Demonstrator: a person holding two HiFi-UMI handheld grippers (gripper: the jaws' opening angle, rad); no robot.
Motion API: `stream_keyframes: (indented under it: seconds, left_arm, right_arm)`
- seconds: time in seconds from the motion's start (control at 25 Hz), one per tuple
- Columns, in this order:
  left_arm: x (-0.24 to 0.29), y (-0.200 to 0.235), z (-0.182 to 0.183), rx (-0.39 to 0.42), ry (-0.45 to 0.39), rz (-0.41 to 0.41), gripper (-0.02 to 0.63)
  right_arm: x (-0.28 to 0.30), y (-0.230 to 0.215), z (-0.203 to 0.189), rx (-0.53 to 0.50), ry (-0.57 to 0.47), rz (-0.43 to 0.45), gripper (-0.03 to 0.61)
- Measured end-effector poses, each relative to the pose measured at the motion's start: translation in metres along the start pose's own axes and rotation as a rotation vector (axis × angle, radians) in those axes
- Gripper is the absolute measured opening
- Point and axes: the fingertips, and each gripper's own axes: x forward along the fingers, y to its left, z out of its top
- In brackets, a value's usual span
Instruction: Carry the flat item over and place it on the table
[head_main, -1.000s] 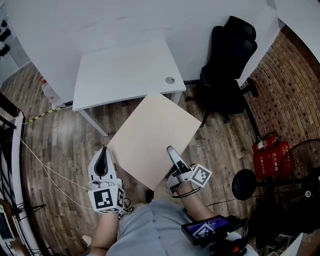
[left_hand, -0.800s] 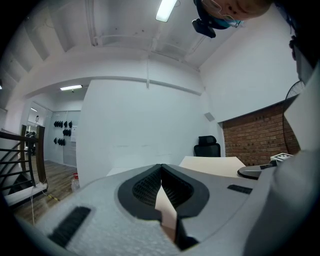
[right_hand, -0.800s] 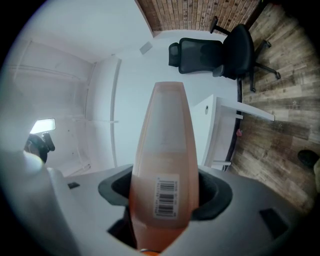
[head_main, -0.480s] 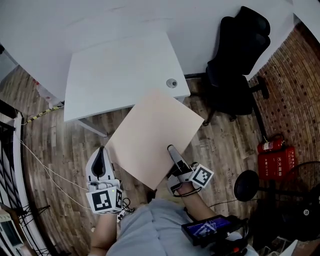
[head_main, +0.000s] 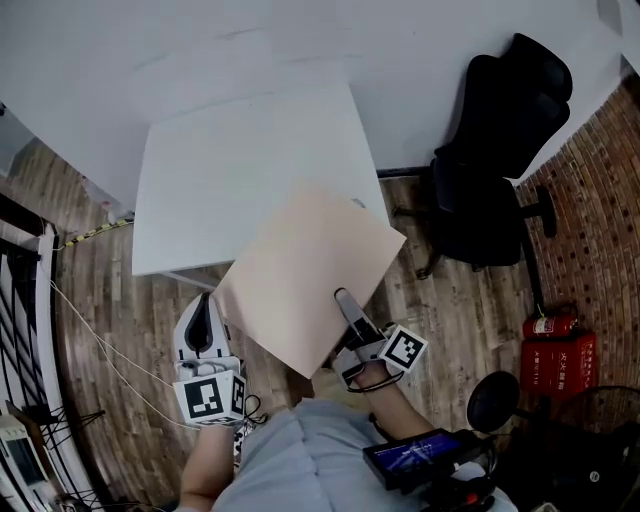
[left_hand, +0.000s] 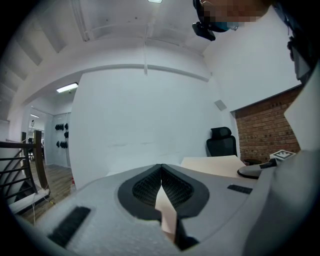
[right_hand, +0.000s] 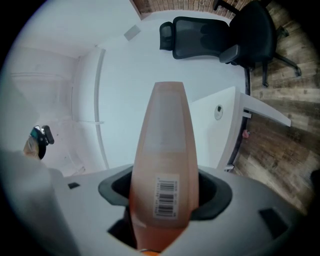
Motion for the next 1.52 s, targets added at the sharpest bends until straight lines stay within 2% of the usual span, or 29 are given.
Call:
stream_keyframes:
  seconds: [0.28, 0.64, 1.04, 1.52]
  left_arm:
    - [0.034, 0.014, 0.018, 0.012, -0.019, 0.045, 0.009]
    - [0.06, 0.056, 0.02, -0.008, -0.04, 0.115, 0.009]
    - [0.108, 0.141, 0.003, -0.045, -0.047, 0.161, 0.009]
    - [0.19, 0.261, 0.007, -0.07, -0.088, 0.166, 0.009]
  right_arm:
    - [0.053, -0.001, 0.028, 0.005, 0.045, 0.011, 0.292]
    - [0.119, 0.0, 0.035, -0.019, 0.107, 0.025, 0.293]
    - [0.22, 0.002, 0.009, -0.046, 0.168, 0.044, 0.293]
    - [0.367, 0.005, -0.029, -0.096, 0.248, 0.003, 0.291]
